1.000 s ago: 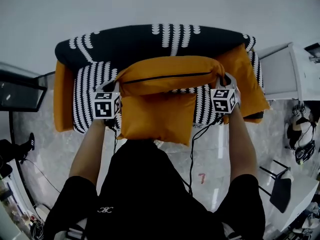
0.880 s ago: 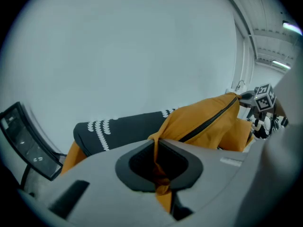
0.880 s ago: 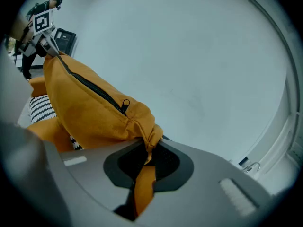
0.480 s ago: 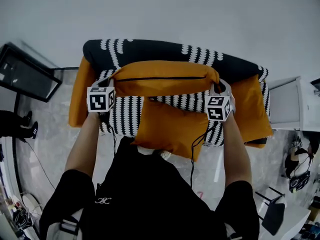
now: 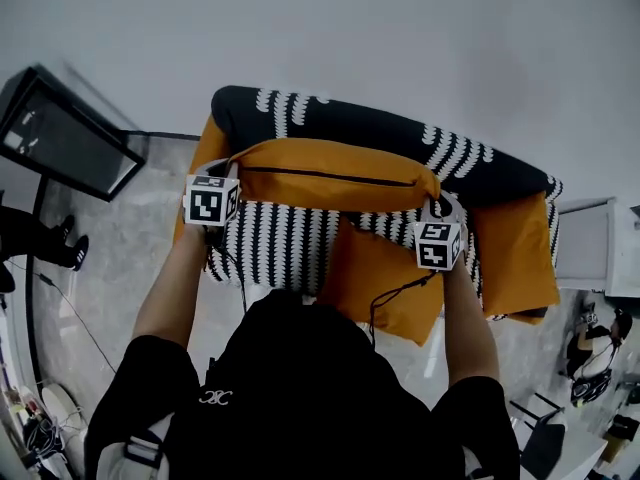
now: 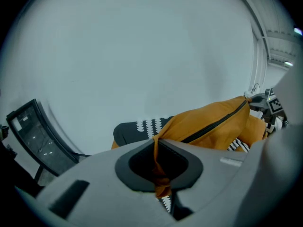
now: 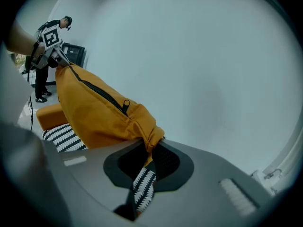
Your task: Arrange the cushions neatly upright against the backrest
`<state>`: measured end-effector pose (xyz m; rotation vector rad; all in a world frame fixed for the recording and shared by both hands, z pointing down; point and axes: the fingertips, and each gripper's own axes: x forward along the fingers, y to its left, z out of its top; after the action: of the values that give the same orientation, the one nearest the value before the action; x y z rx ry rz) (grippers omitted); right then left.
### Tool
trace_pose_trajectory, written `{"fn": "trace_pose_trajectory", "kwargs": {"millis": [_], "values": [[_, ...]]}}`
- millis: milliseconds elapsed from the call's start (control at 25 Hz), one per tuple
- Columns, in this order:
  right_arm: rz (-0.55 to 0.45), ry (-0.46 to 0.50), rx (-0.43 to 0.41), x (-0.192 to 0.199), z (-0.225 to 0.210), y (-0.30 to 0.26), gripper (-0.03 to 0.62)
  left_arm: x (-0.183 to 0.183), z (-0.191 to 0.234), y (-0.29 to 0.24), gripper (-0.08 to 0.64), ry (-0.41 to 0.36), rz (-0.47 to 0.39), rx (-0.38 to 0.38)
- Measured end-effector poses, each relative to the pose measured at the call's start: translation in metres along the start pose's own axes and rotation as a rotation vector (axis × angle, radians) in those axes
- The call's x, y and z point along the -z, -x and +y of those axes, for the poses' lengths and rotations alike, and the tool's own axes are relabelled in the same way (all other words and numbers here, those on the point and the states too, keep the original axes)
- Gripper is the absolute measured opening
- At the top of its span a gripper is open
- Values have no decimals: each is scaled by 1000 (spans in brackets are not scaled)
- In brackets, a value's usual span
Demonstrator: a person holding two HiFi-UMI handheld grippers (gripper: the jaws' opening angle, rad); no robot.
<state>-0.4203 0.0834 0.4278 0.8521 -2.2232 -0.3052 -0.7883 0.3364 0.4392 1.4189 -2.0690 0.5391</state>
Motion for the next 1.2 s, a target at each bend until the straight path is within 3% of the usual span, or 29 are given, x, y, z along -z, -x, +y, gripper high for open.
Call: {"fn": "trace_pose_trajectory", "kwargs": {"millis": [200,480,920,1200], "values": [[42,-2,-39,-24,58,-35,34,8,68,-27,16,-2,39,8],[95,-33,-59,-45,108,-64,34,24,129,-65,17,9,118,7],[230,-73,-81,-41,139,-147,34,35,171,-150,18,3,239,28],[312,-69,-85,-25,146,-218,35,40,183,-213,18,-40,281,58]]}}
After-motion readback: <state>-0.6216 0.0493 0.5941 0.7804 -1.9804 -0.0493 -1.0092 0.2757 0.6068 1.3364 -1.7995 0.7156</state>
